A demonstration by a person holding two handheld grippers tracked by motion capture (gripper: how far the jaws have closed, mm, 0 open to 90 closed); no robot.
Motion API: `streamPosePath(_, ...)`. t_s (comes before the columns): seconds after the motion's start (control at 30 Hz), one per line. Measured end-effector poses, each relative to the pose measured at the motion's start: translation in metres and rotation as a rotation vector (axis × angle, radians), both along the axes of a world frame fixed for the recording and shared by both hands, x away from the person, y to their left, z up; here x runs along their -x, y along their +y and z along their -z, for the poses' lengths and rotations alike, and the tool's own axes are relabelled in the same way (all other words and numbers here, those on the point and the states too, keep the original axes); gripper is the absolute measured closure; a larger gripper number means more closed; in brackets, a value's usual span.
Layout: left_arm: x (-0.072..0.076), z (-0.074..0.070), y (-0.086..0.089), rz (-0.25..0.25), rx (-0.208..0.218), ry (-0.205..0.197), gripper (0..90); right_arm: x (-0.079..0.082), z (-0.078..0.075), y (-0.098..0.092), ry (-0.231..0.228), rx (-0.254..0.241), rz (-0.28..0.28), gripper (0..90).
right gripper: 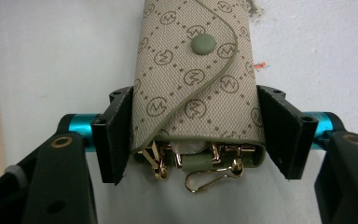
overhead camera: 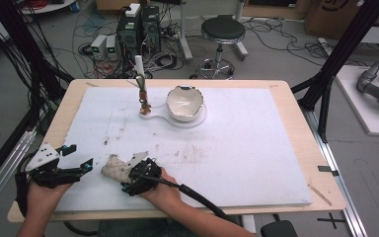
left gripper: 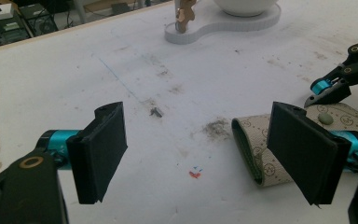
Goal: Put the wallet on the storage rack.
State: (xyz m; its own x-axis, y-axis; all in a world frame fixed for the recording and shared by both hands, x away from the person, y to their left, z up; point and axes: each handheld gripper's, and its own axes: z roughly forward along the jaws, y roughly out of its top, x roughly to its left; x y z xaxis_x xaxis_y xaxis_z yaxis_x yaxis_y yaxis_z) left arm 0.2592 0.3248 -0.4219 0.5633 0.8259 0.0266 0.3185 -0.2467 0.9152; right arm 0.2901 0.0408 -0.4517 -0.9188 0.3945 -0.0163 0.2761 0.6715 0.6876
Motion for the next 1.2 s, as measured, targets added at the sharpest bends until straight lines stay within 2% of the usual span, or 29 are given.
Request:
streamPosePath(0.27,0.001,0.0,0.001,-0.006,0.006,-0.001,19.9,-0.004,-0.01,-0.008,-0.022,-0.003,-0.005,35.8)
streamPosePath(0.33,0.001,0.0,0.001,-0.004,0.004,-0.001,19.9,-0.007,-0.015,-0.013,-0.037,-0.021,0.002,36.0)
streamPosePath(0.37,0.001,0.0,0.001,-0.004,0.002,-0.001,19.9,-0.01,-0.02,-0.017,-0.065,-0.032,0.004,36.0)
streamPosePath(0.43,0.001,0.0,0.001,-0.001,0.002,-0.001,19.9,-0.013,-0.028,-0.024,-0.084,-0.047,0.013,36.1)
streamPosePath(0.67,0.0,0.001,0.0,-0.002,0.003,0.002,19.9,-0.031,-0.06,-0.066,-0.147,-0.092,0.077,36.2)
streamPosePath(0.87,0.0,0.002,-0.001,0.006,0.002,0.006,19.9,-0.043,-0.08,-0.1,-0.167,-0.145,0.114,36.3)
streamPosePath(0.93,-0.001,0.002,-0.003,0.007,0.007,0.007,19.9,-0.045,-0.086,-0.11,-0.184,-0.153,0.127,36.3)
streamPosePath(1.2,-0.007,0.002,-0.007,0.027,0.007,0.012,19.9,-0.054,-0.098,-0.143,-0.203,-0.182,0.163,36.4)
